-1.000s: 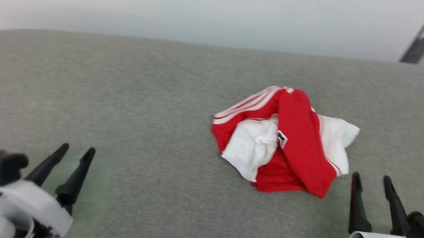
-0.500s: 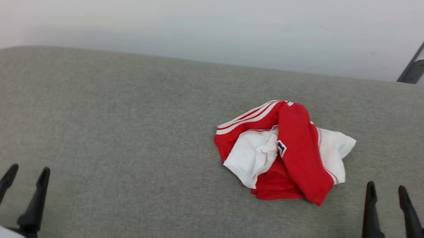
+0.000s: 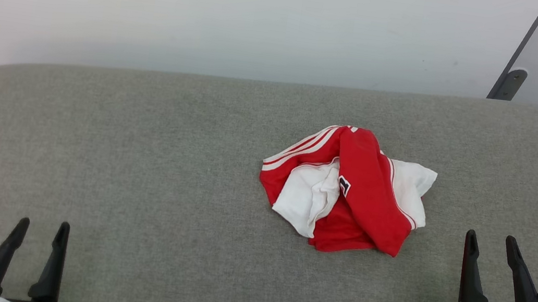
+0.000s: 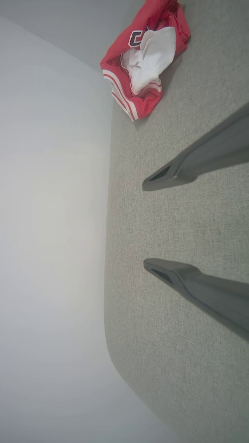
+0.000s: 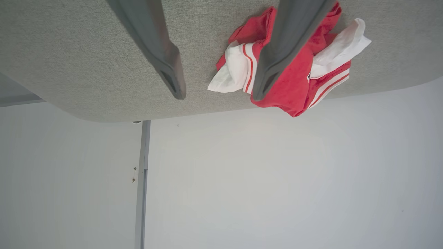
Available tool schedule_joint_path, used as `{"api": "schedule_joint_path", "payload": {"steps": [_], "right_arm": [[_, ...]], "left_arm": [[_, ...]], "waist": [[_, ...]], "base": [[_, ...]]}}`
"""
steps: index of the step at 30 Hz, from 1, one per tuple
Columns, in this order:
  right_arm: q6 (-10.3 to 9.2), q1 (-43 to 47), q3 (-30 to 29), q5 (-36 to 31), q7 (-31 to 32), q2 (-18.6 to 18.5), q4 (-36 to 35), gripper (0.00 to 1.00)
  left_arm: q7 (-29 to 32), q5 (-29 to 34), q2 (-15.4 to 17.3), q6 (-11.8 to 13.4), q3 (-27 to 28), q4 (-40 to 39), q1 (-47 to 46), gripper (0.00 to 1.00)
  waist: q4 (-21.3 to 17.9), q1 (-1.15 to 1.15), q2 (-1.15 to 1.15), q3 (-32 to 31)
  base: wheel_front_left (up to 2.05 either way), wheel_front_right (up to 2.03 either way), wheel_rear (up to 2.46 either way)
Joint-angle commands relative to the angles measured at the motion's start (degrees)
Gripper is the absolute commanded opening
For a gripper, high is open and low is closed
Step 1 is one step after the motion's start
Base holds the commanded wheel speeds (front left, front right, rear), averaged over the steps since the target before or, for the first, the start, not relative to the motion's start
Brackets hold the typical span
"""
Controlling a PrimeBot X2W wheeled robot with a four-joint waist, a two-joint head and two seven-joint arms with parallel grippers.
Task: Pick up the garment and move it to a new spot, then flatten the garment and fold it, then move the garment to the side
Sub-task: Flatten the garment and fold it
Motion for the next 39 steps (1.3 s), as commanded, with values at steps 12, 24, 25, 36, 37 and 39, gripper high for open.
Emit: {"api": "schedule_joint_path", "payload": {"steps": [12,24,25,36,37,39], "right_arm": [[-0.08,0.06,0.46,-0.73,-0.04,0.41,-0.28,1.00],[-0.08,-3.16,3.49,0.97,-0.04,0.52,-1.77,1.00],[-0.08,-3.39,3.63,1.06,-0.04,0.50,-1.97,1.00],[-0.08,-5.41,6.68,5.65,-0.04,0.53,-4.35,1.00],[-0.08,-5.21,6.85,5.97,-0.04,0.53,-4.53,1.00],[-0.08,-4.82,7.35,6.43,-0.05,0.52,-4.72,1.00]], "left_arm": [[0.01,-1.92,1.31,0.10,-1.25,-0.07,-0.77,1.00],[7.90,-14.05,16.09,0.10,-21.09,-3.07,-21.36,1.00],[11.49,-16.86,17.35,0.10,-24.00,-3.18,-24.19,1.00],[47.71,-42.48,25.93,0.10,-43.92,-1.22,-46.58,1.00],[50.36,-44.61,25.88,0.09,-44.81,-0.94,-47.20,1.00],[54.68,-48.86,25.36,0.09,-45.60,-0.16,-48.61,1.00]], "waist": [[0.05,0.00,0.00,1.04],[-3.31,0.00,0.00,4.55],[-3.68,0.00,0.00,5.31],[-10.63,0.00,0.00,12.96],[-11.23,0.00,0.00,13.45],[-12.34,0.00,0.00,14.22]], "base": [[0.00,0.00,0.00],[0.00,0.00,0.00],[0.00,0.00,0.00],[0.00,0.00,0.00],[0.00,0.00,0.00],[0.00,0.00,0.00]]}}
